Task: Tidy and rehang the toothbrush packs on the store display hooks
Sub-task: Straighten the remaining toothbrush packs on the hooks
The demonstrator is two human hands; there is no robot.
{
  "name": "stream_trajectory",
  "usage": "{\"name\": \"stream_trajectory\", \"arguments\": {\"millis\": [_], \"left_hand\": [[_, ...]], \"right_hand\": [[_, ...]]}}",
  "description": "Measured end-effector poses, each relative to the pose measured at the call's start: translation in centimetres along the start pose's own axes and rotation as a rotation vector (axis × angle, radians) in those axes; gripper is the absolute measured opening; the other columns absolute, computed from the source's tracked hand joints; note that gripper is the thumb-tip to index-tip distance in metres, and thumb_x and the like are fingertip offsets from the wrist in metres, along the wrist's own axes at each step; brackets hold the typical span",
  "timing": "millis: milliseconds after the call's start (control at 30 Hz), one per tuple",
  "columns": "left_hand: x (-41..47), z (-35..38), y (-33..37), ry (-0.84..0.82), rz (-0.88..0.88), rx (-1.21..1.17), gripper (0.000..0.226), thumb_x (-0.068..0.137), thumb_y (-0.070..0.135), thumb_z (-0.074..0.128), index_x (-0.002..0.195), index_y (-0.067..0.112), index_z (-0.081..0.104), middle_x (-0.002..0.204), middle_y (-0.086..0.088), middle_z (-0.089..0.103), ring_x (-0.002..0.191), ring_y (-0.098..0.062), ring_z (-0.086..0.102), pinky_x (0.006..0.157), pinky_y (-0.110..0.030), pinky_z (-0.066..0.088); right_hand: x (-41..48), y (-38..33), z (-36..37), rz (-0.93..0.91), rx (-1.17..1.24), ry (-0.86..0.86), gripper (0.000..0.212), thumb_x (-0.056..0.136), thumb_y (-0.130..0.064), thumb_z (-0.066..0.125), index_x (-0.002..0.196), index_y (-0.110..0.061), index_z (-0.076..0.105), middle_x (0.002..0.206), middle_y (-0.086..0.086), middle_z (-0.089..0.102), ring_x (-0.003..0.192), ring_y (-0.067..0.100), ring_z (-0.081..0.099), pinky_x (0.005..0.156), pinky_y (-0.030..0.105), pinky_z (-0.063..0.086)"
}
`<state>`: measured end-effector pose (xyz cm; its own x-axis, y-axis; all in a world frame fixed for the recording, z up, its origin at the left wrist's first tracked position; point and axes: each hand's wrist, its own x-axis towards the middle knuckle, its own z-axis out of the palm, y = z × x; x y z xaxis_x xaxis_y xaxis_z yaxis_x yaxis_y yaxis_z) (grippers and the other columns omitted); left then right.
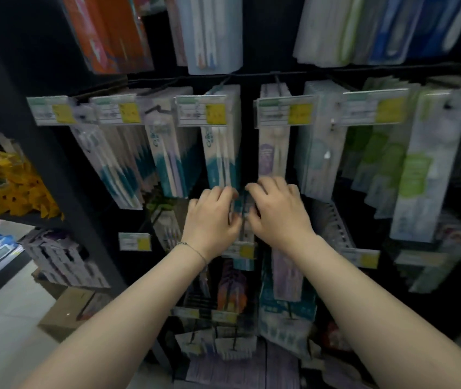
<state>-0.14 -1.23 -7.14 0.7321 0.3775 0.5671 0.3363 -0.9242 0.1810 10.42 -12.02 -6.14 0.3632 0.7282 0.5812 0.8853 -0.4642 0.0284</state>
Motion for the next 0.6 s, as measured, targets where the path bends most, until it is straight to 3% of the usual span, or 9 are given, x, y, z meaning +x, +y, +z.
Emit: {"name": "stream_trajectory", "arguments": {"millis": [200,300,367,433,533,600], "left_hand": [[1.0,2.9,7.5,-0.019,0.053,-0.051,0.031,0.084,0.027,0.055,0.113,0.016,0.056,0.102,-0.001,0.059,0.098,-0.026,0.056,0.075,-0.04,0.043],[1.4,4.2,11.2,-0.037,0.056,-0.116,0.043,0.081,0.037,0.039,0.115,0.016,0.055,0.105,-0.002,0.062,0.099,-0.026,0.057,0.076,-0.041,0.046],[1.6,5.1,13.4,-0.049,0.032,-0.237,0.04,0.082,0.035,0.041,0.116,0.018,0.053,0.108,0.0,0.061,0.101,-0.024,0.058,0.078,-0.044,0.049],[1.9,6.0,15.5,-0.056,-0.006,-0.39,0.033,0.086,0.028,0.048,0.118,0.019,0.05,0.111,0.001,0.058,0.104,-0.021,0.056,0.083,-0.045,0.049],[2.4,6.5,18.6,-0.063,-0.068,-0.606,0.033,0.094,0.02,0.052,0.126,0.018,0.046,0.121,0.002,0.054,0.111,-0.014,0.051,0.094,-0.033,0.046],[2.9,6.7,20.3,-0.079,-0.106,-0.711,0.038,0.096,0.02,0.051,0.132,0.02,0.042,0.126,0.002,0.05,0.113,-0.011,0.05,0.098,-0.032,0.045]], "right_hand": [[-3.8,6.9,-1.4,0.028,0.002,0.03,0.035,0.069,-0.022,0.065,0.101,-0.009,0.064,0.102,0.012,0.064,0.096,0.034,0.059,0.071,0.04,0.045],[-5.6,9.7,-2.3,0.027,0.044,0.097,0.036,0.074,-0.024,0.05,0.103,-0.009,0.064,0.101,0.012,0.062,0.097,0.034,0.058,0.07,0.042,0.047],[-6.7,11.5,-2.9,0.04,0.054,0.142,0.037,0.077,-0.022,0.042,0.103,-0.008,0.064,0.106,0.014,0.062,0.102,0.036,0.058,0.073,0.044,0.049],[-7.8,13.2,-3.6,0.055,0.047,0.193,0.034,0.077,-0.018,0.046,0.105,-0.008,0.063,0.113,0.016,0.061,0.108,0.037,0.056,0.078,0.045,0.049],[-9.3,15.7,-4.7,0.073,0.029,0.292,0.035,0.079,-0.016,0.05,0.111,-0.007,0.063,0.12,0.018,0.059,0.112,0.036,0.051,0.084,0.045,0.047],[-10.2,17.2,-5.3,0.113,0.007,0.359,0.039,0.082,-0.016,0.048,0.118,-0.007,0.058,0.125,0.019,0.055,0.117,0.035,0.047,0.087,0.045,0.045]]}}
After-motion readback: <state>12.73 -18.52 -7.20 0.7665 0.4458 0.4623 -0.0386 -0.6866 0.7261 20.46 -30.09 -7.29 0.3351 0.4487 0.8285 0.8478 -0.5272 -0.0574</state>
